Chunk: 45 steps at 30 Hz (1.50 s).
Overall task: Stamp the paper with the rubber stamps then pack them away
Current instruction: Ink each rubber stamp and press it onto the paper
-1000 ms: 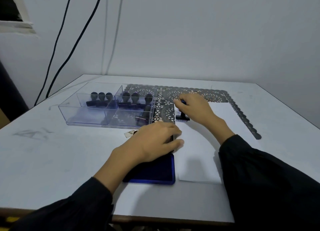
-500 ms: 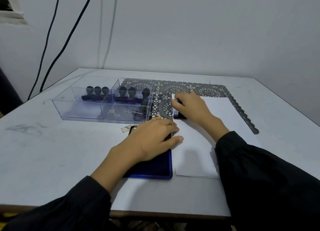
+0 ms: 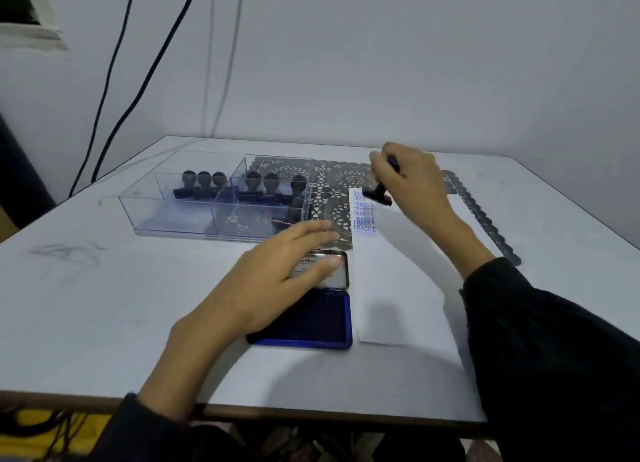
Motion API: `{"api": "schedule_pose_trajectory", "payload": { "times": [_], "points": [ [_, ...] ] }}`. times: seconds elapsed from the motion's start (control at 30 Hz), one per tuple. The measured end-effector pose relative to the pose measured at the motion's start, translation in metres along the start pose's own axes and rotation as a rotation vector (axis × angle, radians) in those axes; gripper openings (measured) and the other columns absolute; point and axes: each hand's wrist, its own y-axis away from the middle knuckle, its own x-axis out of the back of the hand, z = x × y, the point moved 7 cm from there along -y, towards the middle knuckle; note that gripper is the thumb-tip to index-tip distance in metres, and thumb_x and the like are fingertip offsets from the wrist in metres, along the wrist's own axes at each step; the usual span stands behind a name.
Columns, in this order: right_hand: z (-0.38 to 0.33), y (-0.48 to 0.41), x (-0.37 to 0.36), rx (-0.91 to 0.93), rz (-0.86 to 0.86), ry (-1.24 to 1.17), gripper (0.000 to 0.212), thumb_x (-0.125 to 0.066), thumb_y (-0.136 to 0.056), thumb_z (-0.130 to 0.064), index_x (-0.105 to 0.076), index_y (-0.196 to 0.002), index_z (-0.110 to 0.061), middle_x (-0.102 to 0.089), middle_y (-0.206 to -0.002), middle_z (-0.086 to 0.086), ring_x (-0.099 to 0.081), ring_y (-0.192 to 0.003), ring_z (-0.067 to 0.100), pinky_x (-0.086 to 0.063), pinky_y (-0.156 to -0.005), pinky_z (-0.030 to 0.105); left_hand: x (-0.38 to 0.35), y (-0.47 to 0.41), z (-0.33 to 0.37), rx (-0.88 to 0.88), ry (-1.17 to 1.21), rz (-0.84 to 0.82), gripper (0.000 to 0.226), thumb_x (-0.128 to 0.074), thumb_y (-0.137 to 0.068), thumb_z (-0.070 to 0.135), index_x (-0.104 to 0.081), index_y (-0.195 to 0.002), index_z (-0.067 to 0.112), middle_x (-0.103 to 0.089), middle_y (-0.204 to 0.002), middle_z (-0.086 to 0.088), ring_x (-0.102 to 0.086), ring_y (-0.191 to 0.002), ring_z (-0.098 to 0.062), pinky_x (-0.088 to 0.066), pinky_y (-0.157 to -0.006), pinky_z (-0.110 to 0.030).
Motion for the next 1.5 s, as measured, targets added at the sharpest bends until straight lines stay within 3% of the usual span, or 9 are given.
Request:
{"api": "schedule_pose_trajectory", "payload": {
  "times": [0.13,0.47,0.7,0.87,1.03,1.2,1.27,1.37,1.5],
  "points": [
    [-0.036,0.005,0.022,0.01,0.023,-0.163,0.034,-0.047,-0.089,-0.033,-0.043,-0.058,-0.02,-0.059,-0.062,0.012,-0.048,-0.054,0.018,-0.039,-0.056,0.035,0.028,0.035,-0.038,0.122,0.121,0.149,0.044,-0.042,-0.09,0.054,-0.054,-0.13,0.038,-0.051,-0.13,0.028,-0.043,-0.121,0.011,-0.036,-0.097,-0.015],
    [-0.089,0.093,-0.067,0.097,-0.587,-0.079,0.036,-0.049,-0.094,-0.035,-0.044,-0.061,-0.019,-0.053,-0.06,-0.001,-0.05,-0.061,0.019,-0.04,-0.059,0.035,0.018,0.061,-0.083,0.273,-0.022,0.065,0.057,-0.032,-0.084,0.065,-0.048,-0.134,0.042,-0.042,-0.138,0.028,-0.041,-0.126,0.002,-0.041,-0.103,-0.037],
    [-0.102,0.104,-0.061,0.141,-0.438,0.056,0.038,-0.042,-0.096,-0.035,-0.031,-0.061,-0.025,-0.047,-0.059,-0.002,-0.048,-0.062,0.026,-0.029,-0.054,0.034,0.016,0.062,-0.084,0.297,-0.044,0.052,0.054,-0.033,-0.087,0.058,-0.044,-0.137,0.042,-0.038,-0.143,0.026,-0.036,-0.129,0.004,-0.037,-0.104,-0.029],
    [-0.115,0.119,-0.044,0.287,-0.19,0.201,0.032,-0.05,-0.088,-0.029,-0.023,-0.07,-0.026,-0.028,-0.047,-0.008,-0.024,-0.043,0.02,-0.007,-0.042,0.019,0.016,0.061,-0.081,0.306,-0.053,0.062,0.044,-0.042,-0.096,0.051,-0.043,-0.138,0.039,-0.037,-0.144,0.024,-0.034,-0.131,0.001,-0.035,-0.106,-0.03],
    [-0.116,0.123,-0.042,0.309,-0.166,0.222,0.033,-0.053,-0.084,-0.029,-0.023,-0.071,-0.026,-0.016,-0.047,-0.011,-0.015,-0.04,0.016,0.0,-0.043,0.018,0.016,0.061,-0.081,0.299,-0.061,0.064,0.041,-0.042,-0.097,0.044,-0.043,-0.138,0.041,-0.034,-0.139,0.029,-0.031,-0.125,0.008,-0.033,-0.102,-0.026],
    [-0.117,0.122,-0.044,0.292,-0.26,0.235,0.029,-0.041,-0.098,-0.034,-0.029,-0.074,-0.024,-0.029,-0.05,-0.009,-0.025,-0.041,0.013,-0.016,-0.044,0.029,0.016,0.061,-0.08,0.285,-0.072,0.058,0.049,-0.037,-0.093,0.056,-0.043,-0.139,0.039,-0.032,-0.133,0.033,-0.029,-0.123,0.011,-0.033,-0.102,-0.025],
    [-0.11,0.117,-0.047,0.204,-0.419,0.123,0.026,-0.037,-0.099,-0.041,-0.037,-0.079,-0.025,-0.05,-0.063,-0.007,-0.048,-0.059,0.021,-0.031,-0.055,0.034,0.016,0.061,-0.08,0.284,-0.074,0.054,0.053,-0.034,-0.09,0.058,-0.042,-0.139,0.039,-0.033,-0.137,0.031,-0.029,-0.124,0.01,-0.033,-0.103,-0.026],
    [-0.091,0.094,-0.034,0.036,-0.45,-0.16,0.018,-0.05,-0.094,-0.04,-0.046,-0.089,-0.023,-0.056,-0.071,-0.008,-0.053,-0.068,0.016,-0.045,-0.068,0.034,0.016,0.062,-0.079,0.286,-0.075,0.057,0.043,-0.041,-0.098,0.046,-0.042,-0.14,0.038,-0.035,-0.144,0.024,-0.029,-0.125,0.008,-0.032,-0.104,-0.026],
    [-0.059,0.052,-0.012,-0.027,-0.428,-0.271,0.019,-0.065,-0.088,-0.027,-0.05,-0.092,-0.016,-0.052,-0.072,-0.01,-0.047,-0.059,-0.002,-0.037,-0.057,0.019,0.017,0.063,-0.079,0.293,-0.071,0.059,0.043,-0.041,-0.097,0.042,-0.042,-0.14,0.039,-0.035,-0.144,0.025,-0.03,-0.128,0.008,-0.031,-0.105,-0.025]
  ]
}}
